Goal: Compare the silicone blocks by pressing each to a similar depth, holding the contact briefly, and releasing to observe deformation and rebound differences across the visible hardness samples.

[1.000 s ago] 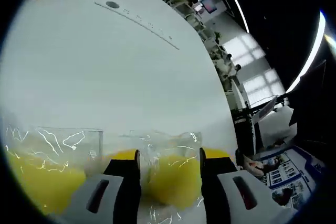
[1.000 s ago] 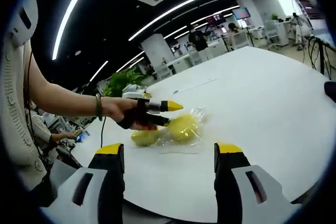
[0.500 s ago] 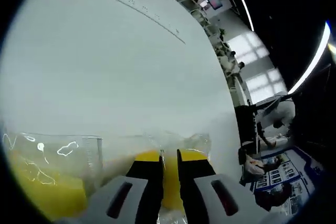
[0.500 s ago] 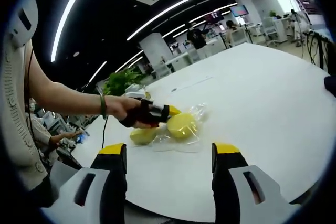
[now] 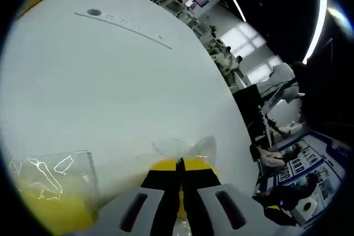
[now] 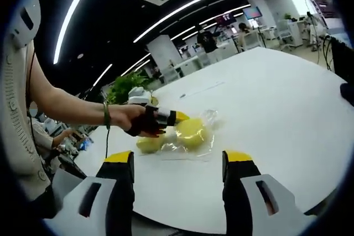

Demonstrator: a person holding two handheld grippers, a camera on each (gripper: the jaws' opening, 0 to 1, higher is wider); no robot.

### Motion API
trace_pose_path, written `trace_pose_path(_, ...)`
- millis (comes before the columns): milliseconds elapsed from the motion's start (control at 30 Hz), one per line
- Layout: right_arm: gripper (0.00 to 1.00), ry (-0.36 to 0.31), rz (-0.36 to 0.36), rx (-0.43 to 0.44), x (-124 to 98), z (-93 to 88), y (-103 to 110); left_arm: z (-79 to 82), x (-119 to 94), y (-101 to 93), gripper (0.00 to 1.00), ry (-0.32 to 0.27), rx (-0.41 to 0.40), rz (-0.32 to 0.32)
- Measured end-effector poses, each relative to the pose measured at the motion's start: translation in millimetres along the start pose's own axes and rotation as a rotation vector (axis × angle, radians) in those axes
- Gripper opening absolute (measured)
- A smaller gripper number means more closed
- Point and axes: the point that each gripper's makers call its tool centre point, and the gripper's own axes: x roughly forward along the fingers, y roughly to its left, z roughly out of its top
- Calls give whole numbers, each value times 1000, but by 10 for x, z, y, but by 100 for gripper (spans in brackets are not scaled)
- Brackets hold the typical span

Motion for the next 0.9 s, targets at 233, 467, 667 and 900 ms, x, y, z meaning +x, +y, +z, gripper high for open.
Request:
trace_pose_path(233, 59, -9, 12, -20, -18, 52, 66, 5, -124, -277, 0, -24, 100, -60)
trace_pose_path(467, 58, -31, 29, -35, -62, 88, 169, -51, -321, -445, 0, -39, 168, -65)
trace_pose_path(667, 58, -41, 39, -56, -142, 109, 277, -146, -511, -627, 0, -32, 261, -98)
trace_pose_path(900, 58, -56, 46, -97, -264, 184, 386, -271, -725, -847, 0, -33, 347, -128)
